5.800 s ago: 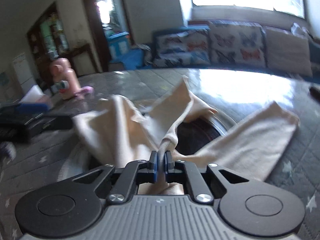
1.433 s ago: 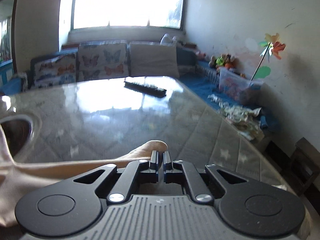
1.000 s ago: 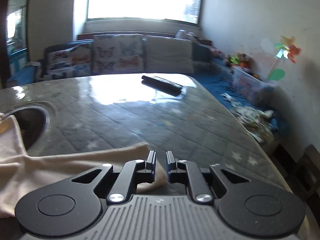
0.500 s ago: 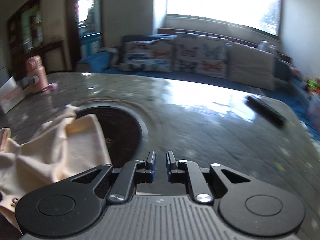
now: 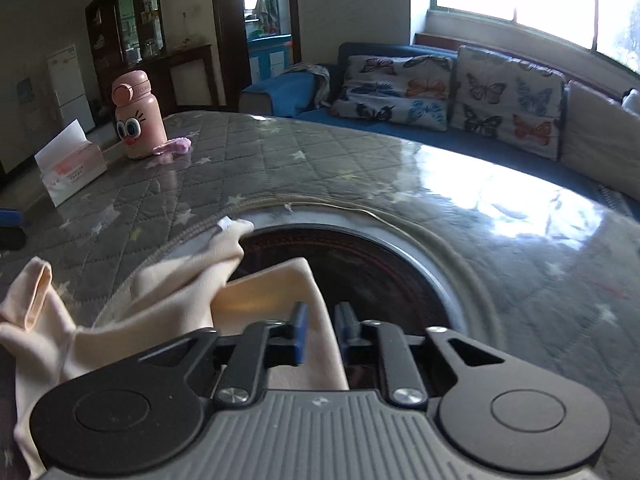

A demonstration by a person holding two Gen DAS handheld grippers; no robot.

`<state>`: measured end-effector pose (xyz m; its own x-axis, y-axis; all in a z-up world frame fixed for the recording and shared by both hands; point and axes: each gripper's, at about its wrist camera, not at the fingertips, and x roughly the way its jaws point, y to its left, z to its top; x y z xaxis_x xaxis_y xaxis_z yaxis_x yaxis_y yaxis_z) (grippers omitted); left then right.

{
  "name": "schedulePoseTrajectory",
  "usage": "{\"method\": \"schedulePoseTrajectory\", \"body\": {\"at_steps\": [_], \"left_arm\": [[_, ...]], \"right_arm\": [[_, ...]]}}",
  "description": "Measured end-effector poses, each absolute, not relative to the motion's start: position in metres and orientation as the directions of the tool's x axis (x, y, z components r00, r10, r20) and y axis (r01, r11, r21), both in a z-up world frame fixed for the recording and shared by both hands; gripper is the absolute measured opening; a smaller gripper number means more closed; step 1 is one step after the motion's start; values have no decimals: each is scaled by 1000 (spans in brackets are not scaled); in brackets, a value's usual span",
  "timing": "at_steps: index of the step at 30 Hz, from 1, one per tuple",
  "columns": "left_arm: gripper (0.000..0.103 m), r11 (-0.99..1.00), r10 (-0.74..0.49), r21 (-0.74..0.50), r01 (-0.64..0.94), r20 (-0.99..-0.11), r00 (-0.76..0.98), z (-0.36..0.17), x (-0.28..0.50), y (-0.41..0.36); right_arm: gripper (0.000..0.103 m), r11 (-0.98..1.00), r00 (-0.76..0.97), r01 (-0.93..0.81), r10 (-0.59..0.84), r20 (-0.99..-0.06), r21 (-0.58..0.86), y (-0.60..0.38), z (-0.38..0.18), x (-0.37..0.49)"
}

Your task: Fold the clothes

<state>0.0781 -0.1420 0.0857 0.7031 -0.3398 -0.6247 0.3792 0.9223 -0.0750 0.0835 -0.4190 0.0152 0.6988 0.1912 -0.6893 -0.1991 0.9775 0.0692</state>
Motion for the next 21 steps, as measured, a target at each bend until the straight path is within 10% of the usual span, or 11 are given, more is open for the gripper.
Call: {"method": "schedulePoseTrajectory", "body": {"at_steps": [15, 21], "left_arm": [[54, 853, -446, -139, 503, -694, 566, 58, 152, -248], [20, 850, -437, -151, 505, -738, 514, 38, 166, -256]], "right_arm": [[31, 964, 678, -218, 261, -687, 150, -419, -8, 117], [31, 959, 686, -213, 282, -671, 185, -418, -12, 120]]}}
